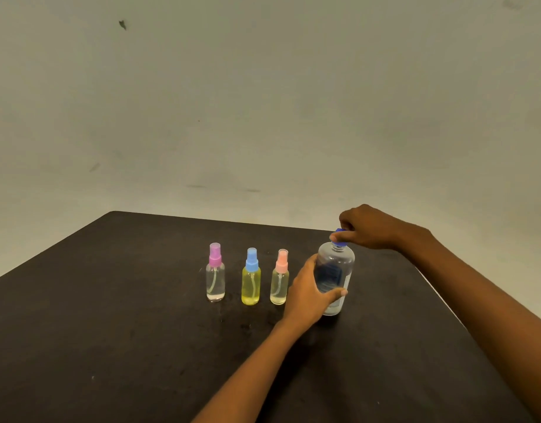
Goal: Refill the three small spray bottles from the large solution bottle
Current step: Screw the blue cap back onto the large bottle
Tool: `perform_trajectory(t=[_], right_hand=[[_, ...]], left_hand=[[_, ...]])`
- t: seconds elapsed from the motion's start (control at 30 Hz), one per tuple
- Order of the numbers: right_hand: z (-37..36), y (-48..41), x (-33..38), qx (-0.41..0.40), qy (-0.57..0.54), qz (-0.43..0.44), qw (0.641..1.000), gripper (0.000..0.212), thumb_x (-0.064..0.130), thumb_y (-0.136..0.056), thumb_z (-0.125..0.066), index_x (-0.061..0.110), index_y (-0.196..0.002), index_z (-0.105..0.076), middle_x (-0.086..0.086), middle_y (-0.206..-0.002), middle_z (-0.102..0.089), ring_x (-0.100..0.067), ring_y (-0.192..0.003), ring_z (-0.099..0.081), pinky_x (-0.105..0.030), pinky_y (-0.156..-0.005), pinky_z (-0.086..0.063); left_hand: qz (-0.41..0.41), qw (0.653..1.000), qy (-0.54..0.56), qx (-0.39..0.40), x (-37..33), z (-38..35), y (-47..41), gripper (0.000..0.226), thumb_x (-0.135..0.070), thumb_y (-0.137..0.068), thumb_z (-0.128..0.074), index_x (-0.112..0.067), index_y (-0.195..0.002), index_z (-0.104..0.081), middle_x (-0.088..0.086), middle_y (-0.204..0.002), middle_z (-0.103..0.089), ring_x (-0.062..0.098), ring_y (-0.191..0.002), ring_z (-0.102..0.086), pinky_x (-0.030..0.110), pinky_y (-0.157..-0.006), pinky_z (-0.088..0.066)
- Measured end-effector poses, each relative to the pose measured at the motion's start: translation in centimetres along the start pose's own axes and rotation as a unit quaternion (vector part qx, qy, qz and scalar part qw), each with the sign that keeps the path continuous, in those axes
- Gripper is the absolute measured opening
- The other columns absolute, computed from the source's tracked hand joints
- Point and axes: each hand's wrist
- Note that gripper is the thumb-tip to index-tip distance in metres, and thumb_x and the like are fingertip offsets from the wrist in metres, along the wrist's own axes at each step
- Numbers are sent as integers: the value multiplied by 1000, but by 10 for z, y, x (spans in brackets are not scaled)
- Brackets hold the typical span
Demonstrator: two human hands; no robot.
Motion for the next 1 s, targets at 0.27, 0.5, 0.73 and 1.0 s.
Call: perform_trajectory(t=[0.27, 0.5, 0.73, 1.0], right_hand=[[17, 2, 3, 27, -65, -5, 997, 38, 52, -82, -54, 15, -90, -54, 1, -76, -53, -15, -71, -48, -23, -63, -39], [14, 1, -1, 44, -72, 33, 996, 21, 21, -84, -63, 5, -98, -61, 7, -68, -50, -7, -60, -45, -16, -55, -35], [-1, -5, 6, 32, 37, -37, 998, 37, 48, -89, -48, 21, -65, -37, 3, -70, -44, -13, -65, -43, -26, -60, -34], [24, 0, 1, 114, -102, 17, 988, 28, 25, -90, -54, 10, -114, -58, -12, -98, -63, -12, -66, -54, -21, -59, -45]], left_hand=[[4, 1000, -3, 1, -1, 0, -1, 81, -33, -76, -75, -20, -141, -30, 0, -145, -42, 19, -134, -39, 38, -111, -35], [7, 1000, -6, 3, 0, -1, -1, 82, -34, -75, -75, -20, -142, -29, 0, -146, -40, 19, -134, -38, 38, -111, -35], [-1, 1000, 6, -3, 1, 0, -1, 81, -31, -73, -78, -20, -139, -33, 0, -142, -45, 18, -132, -42, 38, -110, -37], [1, 1000, -1, 1, 0, 0, -1, 81, -31, -76, -76, -21, -141, -29, -1, -146, -40, 18, -134, -39, 36, -111, -35]])
Point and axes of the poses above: each hand's wrist, its own y-axis away from the middle knuckle, its own z-axis out of the back of the hand, x = y × z
